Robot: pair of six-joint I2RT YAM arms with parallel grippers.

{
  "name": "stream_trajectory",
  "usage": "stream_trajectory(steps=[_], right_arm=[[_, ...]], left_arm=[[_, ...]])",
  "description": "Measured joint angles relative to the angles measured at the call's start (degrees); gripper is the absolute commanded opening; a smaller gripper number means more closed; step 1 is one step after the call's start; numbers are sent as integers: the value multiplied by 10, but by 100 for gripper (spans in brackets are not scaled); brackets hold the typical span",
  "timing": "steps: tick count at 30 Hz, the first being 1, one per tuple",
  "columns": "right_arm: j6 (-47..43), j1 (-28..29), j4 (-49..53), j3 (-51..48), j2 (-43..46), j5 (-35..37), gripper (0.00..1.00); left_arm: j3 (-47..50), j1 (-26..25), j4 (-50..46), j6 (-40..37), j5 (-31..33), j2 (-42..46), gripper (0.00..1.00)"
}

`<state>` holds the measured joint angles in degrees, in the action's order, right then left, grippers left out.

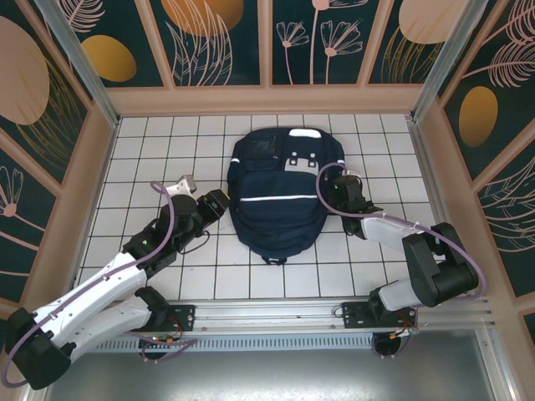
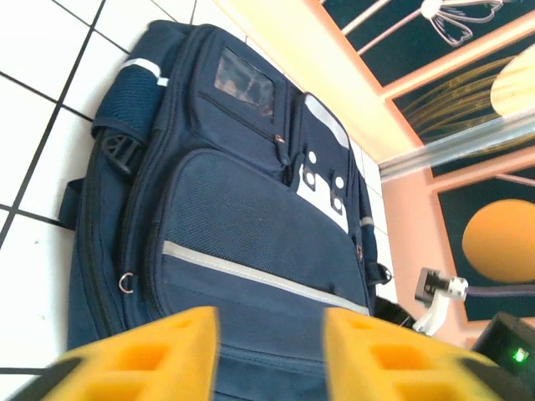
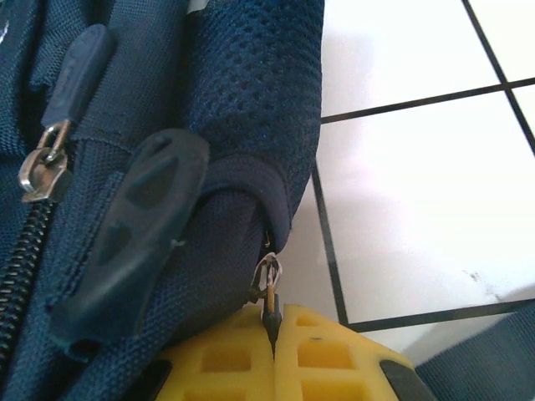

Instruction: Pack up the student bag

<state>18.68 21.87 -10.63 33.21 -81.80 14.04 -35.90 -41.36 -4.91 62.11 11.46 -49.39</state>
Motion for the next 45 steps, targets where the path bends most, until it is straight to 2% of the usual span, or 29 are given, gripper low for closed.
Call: stream_trajectory(steps=[1,2,6,7,12,16,20,25,30,33,39,45], right_arm=[[4,0,0,0,0,3,40],[3,-1,0,0,0,10,50],[14,-6,13,0,11,31,69],[16,-5,18,-1,24,38,73],[24,-5,33,-7,127,82,98],[22,-6,25,-5,203,117,99],[5,-9,4,-2,224,134,99],[-59,-25,-133,-68,243,124,99],[-111,-57,-185,-95,199,134,99],[-125,-92,-224,-108,158,149,99],[-135,-139,-298,-139,68,177,99],[-142,-167,-402,-157,5,159,99]], left_arm=[[0,0,0,-5,5,-4,64],[0,0,0,-10,10,-9,72],[-3,0,-5,-36,35,-41,96],[-6,0,-9,-43,43,-52,98],[-45,0,-28,-85,112,-123,99],[-94,1,-28,-144,194,-193,99],[-123,15,-3,-210,285,-254,98],[-132,84,36,-264,328,-302,99],[-117,131,116,-326,385,-319,99],[-100,158,158,-366,400,-319,99],[-33,247,226,-409,400,-319,99],[47,303,340,-456,377,-342,98]])
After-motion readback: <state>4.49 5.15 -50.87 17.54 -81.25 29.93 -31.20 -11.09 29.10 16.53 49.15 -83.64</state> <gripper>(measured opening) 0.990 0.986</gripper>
